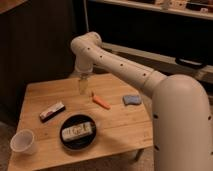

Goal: Move the arm in a circular motion

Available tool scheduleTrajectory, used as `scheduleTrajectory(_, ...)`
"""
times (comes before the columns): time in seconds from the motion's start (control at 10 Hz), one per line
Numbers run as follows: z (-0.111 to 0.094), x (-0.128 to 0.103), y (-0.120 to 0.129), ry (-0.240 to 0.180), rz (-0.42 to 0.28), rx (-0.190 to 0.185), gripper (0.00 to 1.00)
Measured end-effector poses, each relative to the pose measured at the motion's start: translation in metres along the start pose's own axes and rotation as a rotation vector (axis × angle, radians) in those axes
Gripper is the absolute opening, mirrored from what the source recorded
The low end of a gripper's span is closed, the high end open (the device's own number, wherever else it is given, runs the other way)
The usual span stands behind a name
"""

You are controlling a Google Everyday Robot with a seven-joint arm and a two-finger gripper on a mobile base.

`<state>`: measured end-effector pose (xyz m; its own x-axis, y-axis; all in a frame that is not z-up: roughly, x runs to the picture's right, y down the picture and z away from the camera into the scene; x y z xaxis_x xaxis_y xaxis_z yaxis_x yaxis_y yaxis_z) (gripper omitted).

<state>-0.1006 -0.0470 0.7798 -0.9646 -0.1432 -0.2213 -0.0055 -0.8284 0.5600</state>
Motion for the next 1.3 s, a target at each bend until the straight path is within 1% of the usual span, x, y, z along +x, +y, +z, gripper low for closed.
scheduleTrajectory(0.1, 0.0, -0.021, 0.003, 0.006, 0.062, -0.008, 0.67)
scheduleTrajectory(0.2, -0.002, -0.047, 0.004, 0.007, 0.127, -0.021, 0.67)
scheduleTrajectory(0.3, -0.004, -0.07, 0.003, 0.004, 0.179, -0.031, 0.67)
scheduleTrajectory(0.4, -0.008, -0.098, -0.001, 0.001, 0.246, -0.044, 0.67)
scheduleTrajectory(0.5, -0.011, -0.12, -0.005, -0.007, 0.297, -0.056, 0.67)
scheduleTrajectory(0.6, -0.013, -0.137, -0.009, -0.019, 0.343, -0.068, 0.67)
scheduleTrajectory(0.7, -0.015, -0.147, -0.016, -0.039, 0.371, -0.078, 0.67)
scheduleTrajectory(0.9, -0.017, -0.148, -0.037, -0.055, 0.375, -0.082, 0.67)
scheduleTrajectory(1.1, -0.011, -0.135, -0.077, -0.045, 0.377, -0.075, 0.67)
scheduleTrajectory(1.2, -0.004, -0.128, -0.098, -0.033, 0.382, -0.067, 0.67)
scheduleTrajectory(1.3, 0.004, -0.117, -0.122, -0.031, 0.384, -0.054, 0.67)
